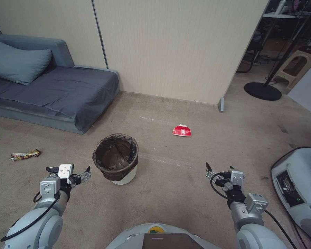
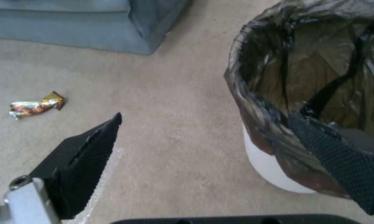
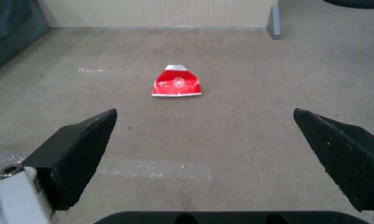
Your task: Pick up the trash bin, then pick up the garbage from the floor and place it into the trash bin.
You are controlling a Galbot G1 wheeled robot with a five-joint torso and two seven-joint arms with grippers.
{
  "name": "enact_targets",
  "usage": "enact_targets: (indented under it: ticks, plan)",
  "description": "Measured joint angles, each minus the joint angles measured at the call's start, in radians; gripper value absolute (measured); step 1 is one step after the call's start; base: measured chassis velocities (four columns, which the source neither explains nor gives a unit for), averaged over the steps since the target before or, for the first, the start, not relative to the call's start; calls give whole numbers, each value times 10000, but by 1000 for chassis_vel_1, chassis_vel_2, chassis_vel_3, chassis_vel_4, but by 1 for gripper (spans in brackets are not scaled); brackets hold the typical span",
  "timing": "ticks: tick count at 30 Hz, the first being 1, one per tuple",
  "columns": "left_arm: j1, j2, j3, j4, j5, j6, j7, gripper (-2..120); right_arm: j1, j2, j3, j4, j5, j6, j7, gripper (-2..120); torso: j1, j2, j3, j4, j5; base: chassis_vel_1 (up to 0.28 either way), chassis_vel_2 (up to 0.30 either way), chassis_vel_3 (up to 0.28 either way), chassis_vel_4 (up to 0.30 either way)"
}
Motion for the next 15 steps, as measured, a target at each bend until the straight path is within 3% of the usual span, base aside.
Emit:
enact_targets:
  ticks: [15]
  plan:
    - [-71, -41, -43, 125, -7, -152, -48, 100, 12, 24, 6, -43, -52, 73, 111, 100, 0, 0, 1, 0, -1, -69, 80, 71, -73]
